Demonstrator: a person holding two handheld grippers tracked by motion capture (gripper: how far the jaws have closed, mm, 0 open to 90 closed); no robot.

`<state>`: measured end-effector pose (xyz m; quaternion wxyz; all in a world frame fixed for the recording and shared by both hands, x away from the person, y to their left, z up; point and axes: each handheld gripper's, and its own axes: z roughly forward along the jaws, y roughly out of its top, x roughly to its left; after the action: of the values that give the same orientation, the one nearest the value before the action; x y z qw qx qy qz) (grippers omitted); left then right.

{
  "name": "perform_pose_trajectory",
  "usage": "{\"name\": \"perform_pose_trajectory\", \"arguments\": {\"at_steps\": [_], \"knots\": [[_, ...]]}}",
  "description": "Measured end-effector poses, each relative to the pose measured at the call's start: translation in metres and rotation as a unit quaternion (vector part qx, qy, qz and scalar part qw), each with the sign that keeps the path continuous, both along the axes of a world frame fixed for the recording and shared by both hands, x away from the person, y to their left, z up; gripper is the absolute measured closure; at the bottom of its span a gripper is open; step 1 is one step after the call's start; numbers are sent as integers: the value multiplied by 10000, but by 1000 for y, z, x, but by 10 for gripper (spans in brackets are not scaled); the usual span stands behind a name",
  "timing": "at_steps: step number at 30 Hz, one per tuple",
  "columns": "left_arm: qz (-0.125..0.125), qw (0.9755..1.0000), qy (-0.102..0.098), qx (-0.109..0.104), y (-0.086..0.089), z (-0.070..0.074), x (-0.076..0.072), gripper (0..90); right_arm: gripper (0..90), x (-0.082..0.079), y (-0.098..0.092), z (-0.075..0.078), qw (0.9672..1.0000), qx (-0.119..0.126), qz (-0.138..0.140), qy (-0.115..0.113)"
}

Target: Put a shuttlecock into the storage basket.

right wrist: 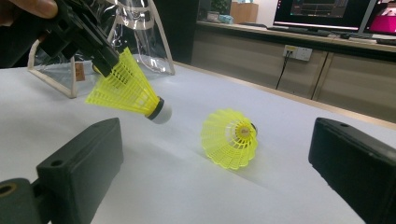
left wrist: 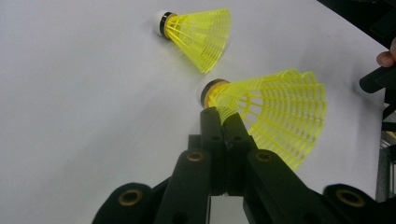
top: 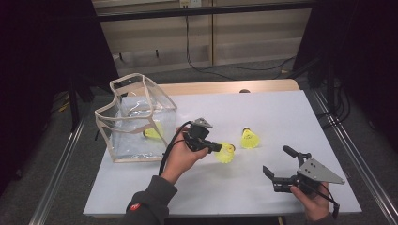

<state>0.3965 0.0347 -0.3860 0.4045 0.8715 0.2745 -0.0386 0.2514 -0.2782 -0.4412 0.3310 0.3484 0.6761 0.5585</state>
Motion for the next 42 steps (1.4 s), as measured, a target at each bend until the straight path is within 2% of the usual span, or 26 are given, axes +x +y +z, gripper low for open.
{"name": "perform_pose_trajectory", "arguments": {"at_steps": [13, 18, 20, 21, 22, 32, 37, 42], "knots": [[95, 9998, 141, 99, 15, 17, 2, 900, 28, 2, 0, -1, 10000, -24, 0, -4], [104, 9998, 115, 134, 20, 25, 4, 900, 28, 3, 1, -1, 10000, -8, -24, 17], [110, 9998, 114, 129, 21, 27, 4, 900, 28, 3, 1, -2, 10000, 3, -33, 16], [128, 9997, 94, 190, 22, 28, 4, 900, 28, 3, 1, -2, 10000, -2, -29, 22], [102, 9998, 116, 137, 22, 28, 4, 900, 28, 2, 1, -2, 10000, 4, -30, 32], [111, 9997, 175, 162, 23, 34, 6, 900, 22, 1, -2, -2, 9999, 51, -56, 66], [128, 9995, 166, 240, 23, 42, 7, 900, 21, 1, -3, -2, 9999, 73, -84, 65], [118, 9996, 148, 222, 26, 52, 8, 900, 20, 1, -3, -2, 9999, 67, -78, 55]]}}
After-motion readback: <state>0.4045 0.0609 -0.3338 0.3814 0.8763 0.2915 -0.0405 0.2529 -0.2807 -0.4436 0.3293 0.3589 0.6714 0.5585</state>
